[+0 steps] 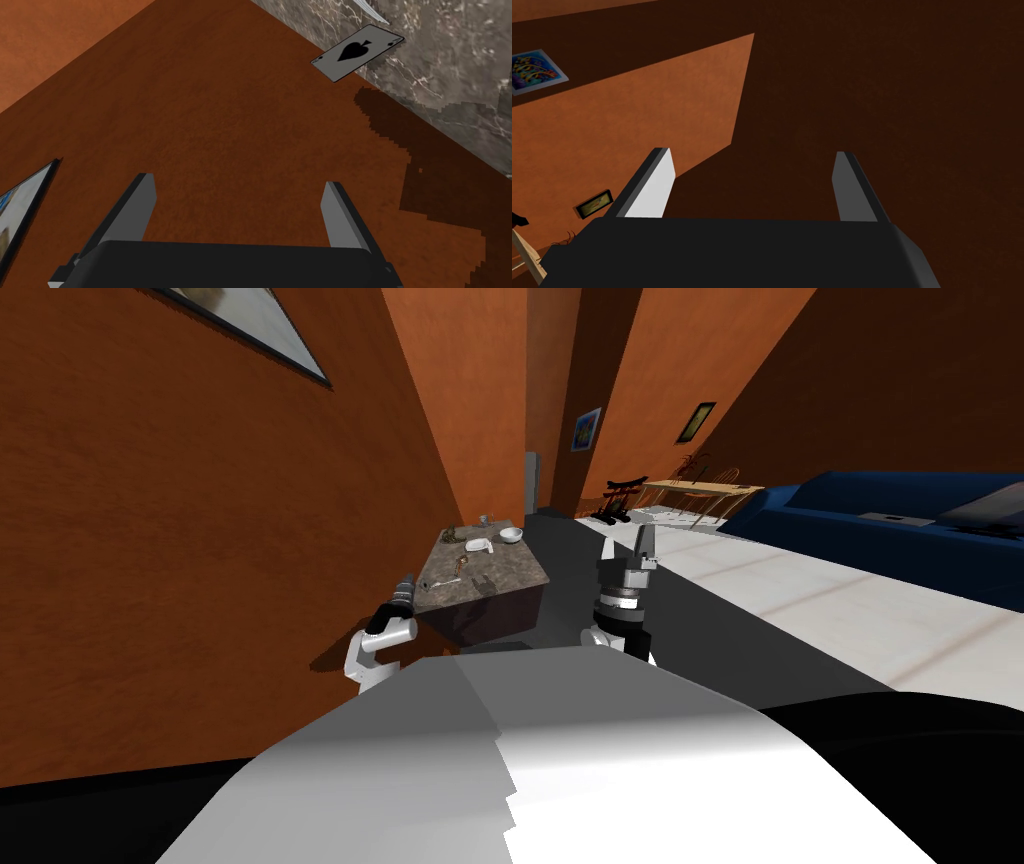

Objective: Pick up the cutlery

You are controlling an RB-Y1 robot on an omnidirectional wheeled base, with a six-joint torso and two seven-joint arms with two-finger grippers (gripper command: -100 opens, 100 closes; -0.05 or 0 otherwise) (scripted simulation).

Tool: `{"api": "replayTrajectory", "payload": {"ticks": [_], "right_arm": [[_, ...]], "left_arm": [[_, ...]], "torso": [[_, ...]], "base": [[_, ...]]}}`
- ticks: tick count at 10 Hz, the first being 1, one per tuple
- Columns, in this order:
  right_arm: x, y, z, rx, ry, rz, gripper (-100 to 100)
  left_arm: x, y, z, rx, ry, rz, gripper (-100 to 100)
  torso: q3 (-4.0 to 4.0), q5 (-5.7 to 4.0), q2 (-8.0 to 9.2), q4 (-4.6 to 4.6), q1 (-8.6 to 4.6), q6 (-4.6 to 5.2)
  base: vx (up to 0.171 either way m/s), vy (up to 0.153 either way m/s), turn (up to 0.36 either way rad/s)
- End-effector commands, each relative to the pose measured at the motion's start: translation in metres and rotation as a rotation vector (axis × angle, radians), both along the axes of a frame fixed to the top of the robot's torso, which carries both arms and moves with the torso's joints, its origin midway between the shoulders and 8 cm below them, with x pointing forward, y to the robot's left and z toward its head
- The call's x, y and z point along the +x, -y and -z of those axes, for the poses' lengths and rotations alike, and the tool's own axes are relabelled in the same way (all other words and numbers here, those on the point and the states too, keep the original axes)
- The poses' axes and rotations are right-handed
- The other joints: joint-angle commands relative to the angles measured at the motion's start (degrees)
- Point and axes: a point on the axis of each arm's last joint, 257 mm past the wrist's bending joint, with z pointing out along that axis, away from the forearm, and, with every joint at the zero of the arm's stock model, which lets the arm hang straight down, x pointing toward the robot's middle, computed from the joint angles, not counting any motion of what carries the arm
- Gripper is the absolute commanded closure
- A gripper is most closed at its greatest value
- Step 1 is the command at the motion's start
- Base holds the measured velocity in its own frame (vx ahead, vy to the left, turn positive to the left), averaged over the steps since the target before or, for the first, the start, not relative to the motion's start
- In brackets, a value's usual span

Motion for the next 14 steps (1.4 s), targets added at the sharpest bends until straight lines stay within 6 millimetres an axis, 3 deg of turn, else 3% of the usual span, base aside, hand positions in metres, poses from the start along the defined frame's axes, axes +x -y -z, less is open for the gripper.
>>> {"api": "replayTrajectory", "payload": {"ticks": [1, 5, 14], "right_arm": [[0.000, 0.000, 0.000, 0.000, 0.000, 0.000, 0], [0.000, 0.000, 0.000, 0.000, 0.000, 0.000, 0], [0.000, 0.000, 0.000, 0.000, 0.000, 0.000, 0]], "left_arm": [[-0.001, -0.002, 0.007, -0.011, -0.031, -0.011, -100], [0.001, -0.025, 0.023, -0.044, -0.116, -0.063, -100], [-0.003, -0.051, 0.057, -0.129, -0.289, -0.137, -100]], "torso": [[0.00, 0.00, 0.00, 0.00, 0.00, 0.00], [-0.02, 0.00, -0.03, -0.01, 0.00, -0.01], [-0.04, 0.01, -0.06, -0.02, 0.02, -0.02]], "base": [[0.000, 0.000, 0.000], [-0.002, 0.002, -0.048], [0.005, 0.007, -0.039]]}}
